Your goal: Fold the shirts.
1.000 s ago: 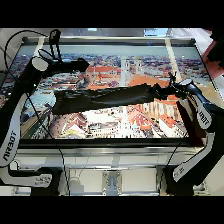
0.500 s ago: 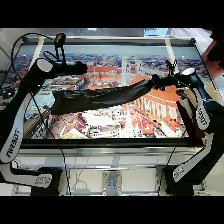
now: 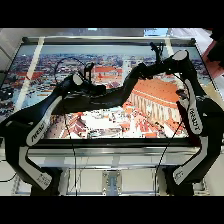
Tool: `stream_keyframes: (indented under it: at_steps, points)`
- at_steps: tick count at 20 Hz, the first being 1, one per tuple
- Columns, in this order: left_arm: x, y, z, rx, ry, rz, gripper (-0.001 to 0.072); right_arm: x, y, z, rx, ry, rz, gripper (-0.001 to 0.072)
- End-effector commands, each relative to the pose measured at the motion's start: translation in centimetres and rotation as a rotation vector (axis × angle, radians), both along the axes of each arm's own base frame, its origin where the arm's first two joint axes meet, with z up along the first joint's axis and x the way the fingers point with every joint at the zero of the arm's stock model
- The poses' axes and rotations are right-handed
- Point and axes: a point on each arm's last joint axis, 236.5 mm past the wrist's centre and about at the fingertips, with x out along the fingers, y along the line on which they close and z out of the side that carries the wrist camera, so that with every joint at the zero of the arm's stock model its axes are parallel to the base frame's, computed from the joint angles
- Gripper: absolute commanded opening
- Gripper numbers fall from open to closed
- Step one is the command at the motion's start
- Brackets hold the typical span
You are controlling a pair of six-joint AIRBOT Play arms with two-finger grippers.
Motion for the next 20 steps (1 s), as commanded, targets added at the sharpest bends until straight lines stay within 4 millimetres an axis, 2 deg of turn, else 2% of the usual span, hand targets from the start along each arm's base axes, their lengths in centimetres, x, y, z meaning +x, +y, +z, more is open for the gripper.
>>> stream_keyframes:
  at_steps: [1, 4, 6, 7, 9, 10, 12, 14, 17, 20]
  points:
    - [-1.2, 0.2, -4.1, 0.072, 0.082, 0.009, 0.0007, -1.8, 5.8, 3.0, 0.02, -0.071, 0.092, 0.003]
    - [-1.3, 1.3, -6.1, 0.127, 0.098, 0.01, 0.0007, -2.9, 9.2, 4.8, 0.037, -0.125, 0.138, 0.003]
    - [-0.5, 2.4, -5.9, 0.181, 0.06, -0.007, 0.0008, -3.5, 10.6, 5.3, 0.048, -0.123, 0.142, 0.0029]
    - [0.1, 2.9, -5.1, 0.204, 0.043, -0.015, 0.0009, -3.9, 11.2, 5.3, 0.049, -0.123, 0.153, 0.0029]
    - [2.4, 5.6, -1.4, 0.272, -0.021, -0.018, 0.0009, -4.2, 12.2, 5.5, 0.056, -0.128, 0.157, 0.0029]
    - [3.7, 8.0, 1.0, 0.332, -0.066, -0.012, 0.0009, -4.3, 12.9, 5.6, 0.064, -0.127, 0.147, 0.0029]
    - [5.9, 15.8, 6.3, 0.525, -0.16, 0.054, 0.0009, -4.3, 14.5, 6.1, 0.082, -0.154, 0.137, 0.0028]
    - [6.2, 22.6, 11.0, 0.595, -0.199, 0.19, 0.0009, -4.5, 16.9, 6.8, 0.107, -0.196, 0.124, 0.0028]
    - [5.1, 28.8, 16.3, 0.554, -0.238, 0.343, 0.0009, -5.2, 21.2, 8.4, 0.163, -0.273, 0.096, 0.0026]
    - [3.6, 33.3, 19.2, 0.559, -0.25, 0.44, 0.0009, -6.5, 25.8, 9.7, 0.223, -0.343, 0.068, 0.0026]
